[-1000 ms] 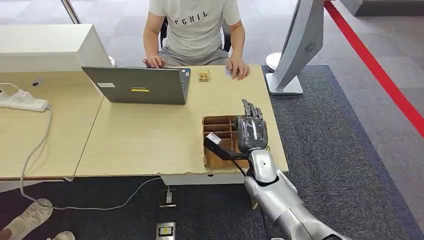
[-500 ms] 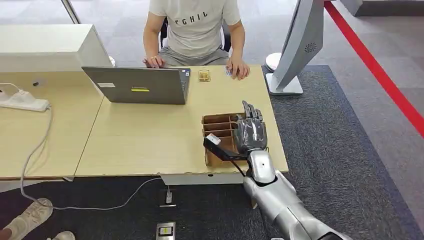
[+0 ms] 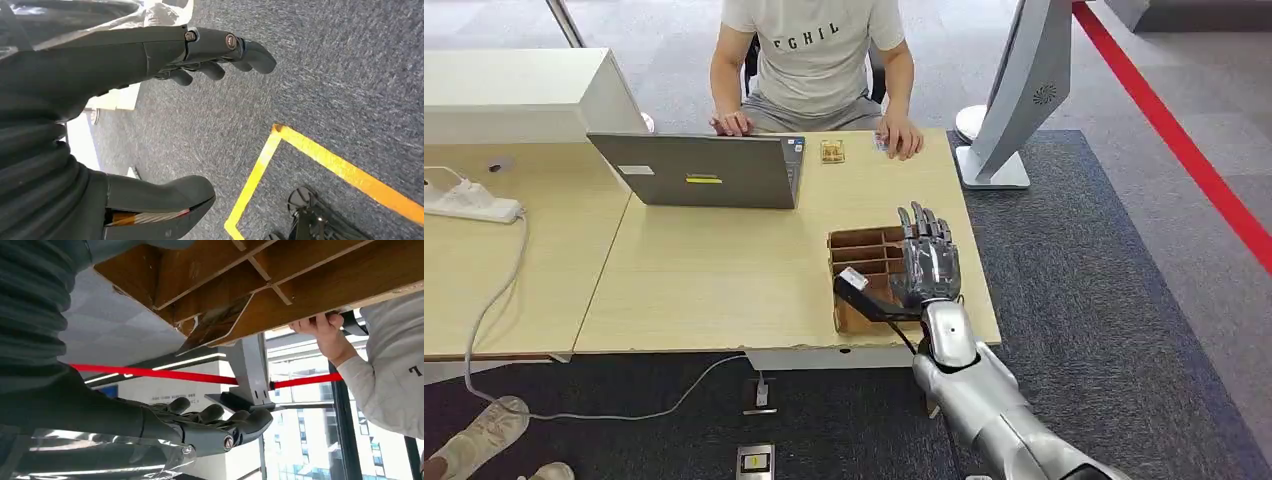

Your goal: Pass the card to the sensor for recognition and then transmit it.

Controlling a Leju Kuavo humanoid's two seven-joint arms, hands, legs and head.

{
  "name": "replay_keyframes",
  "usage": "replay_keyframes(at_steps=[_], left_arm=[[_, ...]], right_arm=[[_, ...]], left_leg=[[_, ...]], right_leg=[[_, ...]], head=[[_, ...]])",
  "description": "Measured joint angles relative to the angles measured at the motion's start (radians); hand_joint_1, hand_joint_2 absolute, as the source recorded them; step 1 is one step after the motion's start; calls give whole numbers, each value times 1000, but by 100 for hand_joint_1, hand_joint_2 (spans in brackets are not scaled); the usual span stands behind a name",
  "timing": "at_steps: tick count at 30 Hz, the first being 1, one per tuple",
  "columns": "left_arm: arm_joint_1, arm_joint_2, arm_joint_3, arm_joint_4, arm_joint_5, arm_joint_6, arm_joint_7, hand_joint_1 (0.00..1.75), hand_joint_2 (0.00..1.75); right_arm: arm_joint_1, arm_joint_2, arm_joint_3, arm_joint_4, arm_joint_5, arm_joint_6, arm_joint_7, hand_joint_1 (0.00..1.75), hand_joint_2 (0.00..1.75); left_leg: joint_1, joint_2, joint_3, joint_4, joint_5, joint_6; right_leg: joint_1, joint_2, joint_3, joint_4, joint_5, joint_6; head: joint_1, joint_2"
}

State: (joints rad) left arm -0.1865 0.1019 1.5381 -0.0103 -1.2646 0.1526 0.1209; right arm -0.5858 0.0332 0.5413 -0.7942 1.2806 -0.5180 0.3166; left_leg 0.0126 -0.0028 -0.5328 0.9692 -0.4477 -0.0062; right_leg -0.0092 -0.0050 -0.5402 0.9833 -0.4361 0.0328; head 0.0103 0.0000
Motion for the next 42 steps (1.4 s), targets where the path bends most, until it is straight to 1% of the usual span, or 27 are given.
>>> replay_keyframes(at_steps=[7,11,17,21,25,26,28,34,38,39,41,42], left_arm=[[0,2,0,0,-13,-9,-5,21,175],[0,2,0,0,-2,-5,6,21,175],[0,1,0,0,24,27,15,21,175],[0,-1,0,0,31,37,15,23,175],[0,-2,0,0,35,40,16,23,175],[-1,-2,0,0,39,41,16,23,175],[0,-2,0,0,44,45,16,23,175],[0,-3,0,0,60,58,20,24,175],[0,-6,0,0,74,73,24,26,175],[0,-7,0,0,77,76,26,26,175],[0,-9,0,0,80,82,27,24,175],[0,-10,0,0,84,87,29,24,175]], right_arm=[[0,-8,0,0,2,1,4,0,175],[-5,-7,0,6,13,0,18,0,175],[-32,15,2,22,26,-11,7,0,175],[-43,32,2,32,37,-10,6,0,175],[-51,40,3,40,44,-10,18,10,175],[-52,41,3,42,46,-9,24,16,175],[-53,41,3,47,47,-8,33,17,175],[-53,37,3,63,54,-3,61,30,175],[-53,31,3,74,58,0,80,30,175],[-53,29,3,77,58,0,82,35,175],[-53,26,3,83,60,0,83,40,175],[-53,25,3,84,60,0,83,40,175]], left_leg=[[0,0,0,0,0,0],[0,0,0,0,0,0],[0,0,0,0,0,0],[0,0,0,0,0,0],[0,0,0,0,0,0],[0,0,0,0,0,0],[0,0,0,0,0,0],[0,0,0,0,0,0],[0,0,0,0,0,0],[0,0,0,0,0,0],[0,0,0,0,0,0],[0,0,0,0,0,0]], right_leg=[[0,0,0,0,0,0],[0,0,0,0,0,0],[0,0,0,0,0,0],[0,0,0,0,0,0],[0,0,0,0,0,0],[0,0,0,0,0,0],[0,0,0,0,0,0],[0,0,0,0,0,0],[0,0,0,0,0,0],[0,0,0,0,0,0],[0,0,0,0,0,0],[0,0,0,0,0,0]], head=[[0,0],[0,0],[0,0],[0,0],[0,0],[0,0],[0,0],[0,0],[0,0],[0,0],[0,0],[0,0]])
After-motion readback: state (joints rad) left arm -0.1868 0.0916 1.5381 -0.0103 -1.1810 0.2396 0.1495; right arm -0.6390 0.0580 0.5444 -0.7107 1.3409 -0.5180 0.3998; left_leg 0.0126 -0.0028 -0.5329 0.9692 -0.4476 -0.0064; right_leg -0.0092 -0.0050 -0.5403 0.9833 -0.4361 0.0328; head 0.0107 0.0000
